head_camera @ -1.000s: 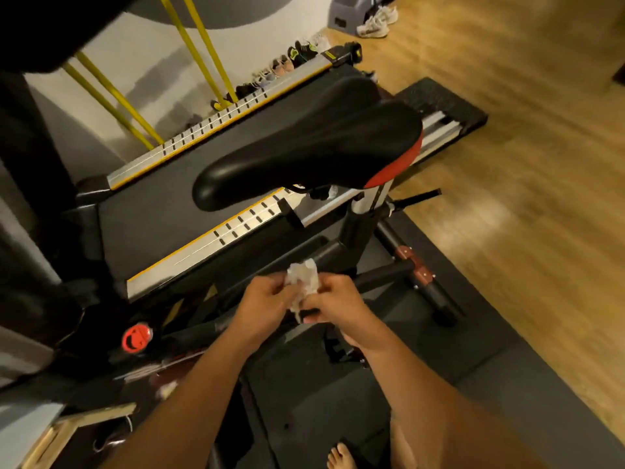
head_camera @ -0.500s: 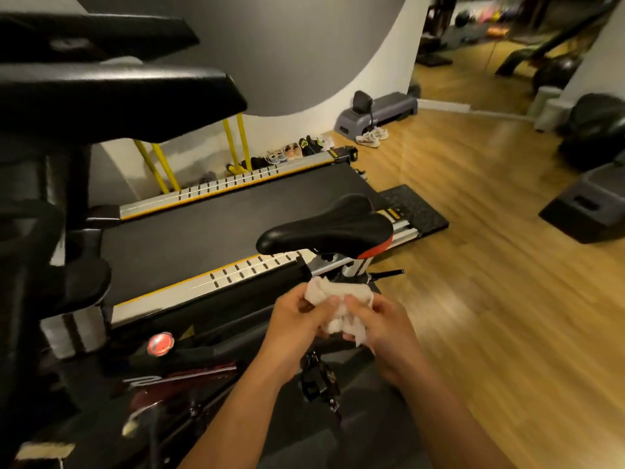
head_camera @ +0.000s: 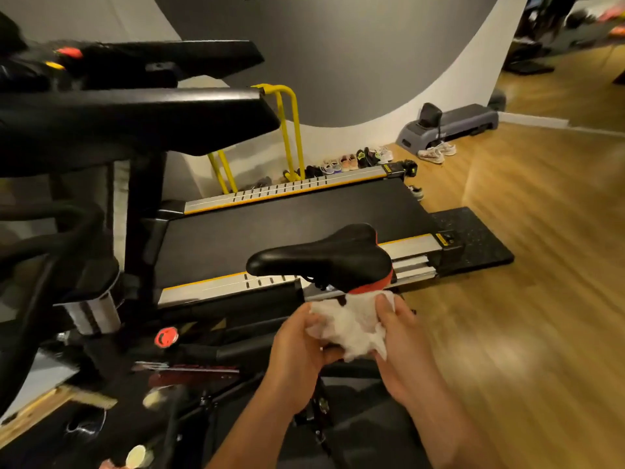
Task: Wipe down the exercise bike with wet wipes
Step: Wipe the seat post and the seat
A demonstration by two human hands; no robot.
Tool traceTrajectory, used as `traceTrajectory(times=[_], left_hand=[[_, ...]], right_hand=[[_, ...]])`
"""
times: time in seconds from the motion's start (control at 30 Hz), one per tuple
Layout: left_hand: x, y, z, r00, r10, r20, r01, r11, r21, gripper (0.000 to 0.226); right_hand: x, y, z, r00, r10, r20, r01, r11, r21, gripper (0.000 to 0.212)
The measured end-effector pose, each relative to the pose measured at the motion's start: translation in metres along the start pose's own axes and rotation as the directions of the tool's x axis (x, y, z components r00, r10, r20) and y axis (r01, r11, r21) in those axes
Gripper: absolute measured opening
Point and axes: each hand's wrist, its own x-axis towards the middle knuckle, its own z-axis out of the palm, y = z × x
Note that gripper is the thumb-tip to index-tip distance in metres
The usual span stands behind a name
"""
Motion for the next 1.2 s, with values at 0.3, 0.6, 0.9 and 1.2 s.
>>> traceTrajectory(times=[0.3, 0.6, 0.9, 1.2], left_hand=[[0.002, -0.020, 0.025, 0.991, 0.131, 0.040, -0.134, 0.874, 0.466, 0.021], [0.004, -0.002, 0.041, 0.962, 0.062, 0.267, -0.209, 0.798, 0.566, 0.029], [0.004, 0.016, 0.013, 0.944, 0.316, 0.092, -0.319, 0.812, 0.489, 0.039], [0.002, 0.033, -0.028, 0.968, 0.167, 0.186, -0.240, 0.834, 0.496, 0.041]], right_hand=[[0.033, -0.030, -0.048, 0.979, 0.067, 0.193, -0.035, 0.986, -0.161, 0.015], [0.052, -0.046, -0.067, 0.933, 0.271, 0.237, -0.242, 0.960, -0.144, 0.061], [0.038, -0.047, -0.056, 0.800, 0.347, 0.490, -0.186, 0.919, -0.347, 0.022], [0.025, -0.039, -0.009, 0.909, 0.297, 0.293, -0.325, 0.944, 0.051, 0.042]])
